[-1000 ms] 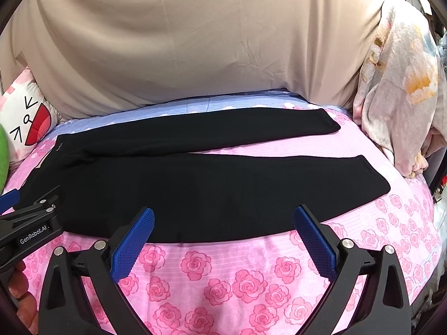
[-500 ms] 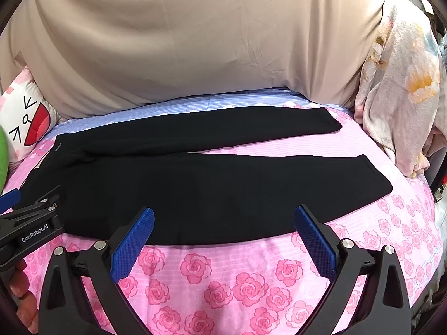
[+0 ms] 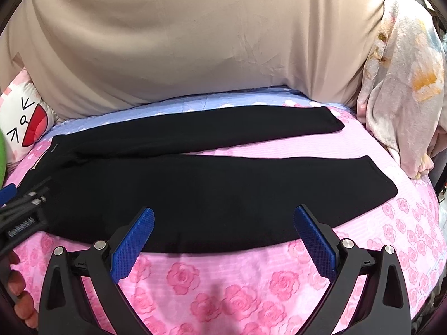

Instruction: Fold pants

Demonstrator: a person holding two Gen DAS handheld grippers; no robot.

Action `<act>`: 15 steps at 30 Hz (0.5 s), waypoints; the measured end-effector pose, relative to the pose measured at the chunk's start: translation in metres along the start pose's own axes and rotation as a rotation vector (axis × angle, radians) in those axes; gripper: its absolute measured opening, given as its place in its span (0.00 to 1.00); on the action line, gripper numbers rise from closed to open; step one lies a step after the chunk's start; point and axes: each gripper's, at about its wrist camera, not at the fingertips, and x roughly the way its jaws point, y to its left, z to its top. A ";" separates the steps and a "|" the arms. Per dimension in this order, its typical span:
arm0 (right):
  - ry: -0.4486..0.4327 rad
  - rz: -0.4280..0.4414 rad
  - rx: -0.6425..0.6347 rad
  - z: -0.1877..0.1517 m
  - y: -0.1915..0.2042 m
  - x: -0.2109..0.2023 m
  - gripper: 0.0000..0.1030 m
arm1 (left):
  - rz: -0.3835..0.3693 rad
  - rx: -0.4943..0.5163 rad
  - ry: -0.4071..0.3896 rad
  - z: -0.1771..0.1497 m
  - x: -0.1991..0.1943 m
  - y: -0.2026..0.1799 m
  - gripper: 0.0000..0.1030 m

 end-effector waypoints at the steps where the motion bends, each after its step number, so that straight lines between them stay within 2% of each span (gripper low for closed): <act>1: -0.014 -0.002 -0.001 0.000 -0.003 0.001 0.95 | 0.002 -0.009 -0.011 0.000 0.000 0.000 0.95; 3: -0.012 -0.007 0.003 0.003 -0.008 0.005 0.95 | 0.007 -0.009 0.005 0.002 0.005 -0.001 0.95; 6: 0.014 -0.026 0.030 0.007 -0.019 0.016 0.95 | 0.008 0.001 0.085 0.005 0.020 -0.003 0.96; 8: 0.028 -0.016 0.047 0.010 -0.023 0.022 0.95 | 0.039 0.002 0.116 0.004 0.029 -0.004 0.96; 12: 0.043 0.021 0.063 0.012 -0.023 0.029 0.95 | 0.038 -0.005 0.158 0.002 0.043 -0.002 0.96; 15: 0.054 0.027 0.044 0.013 -0.014 0.035 0.95 | 0.046 -0.007 0.155 0.002 0.046 0.001 0.96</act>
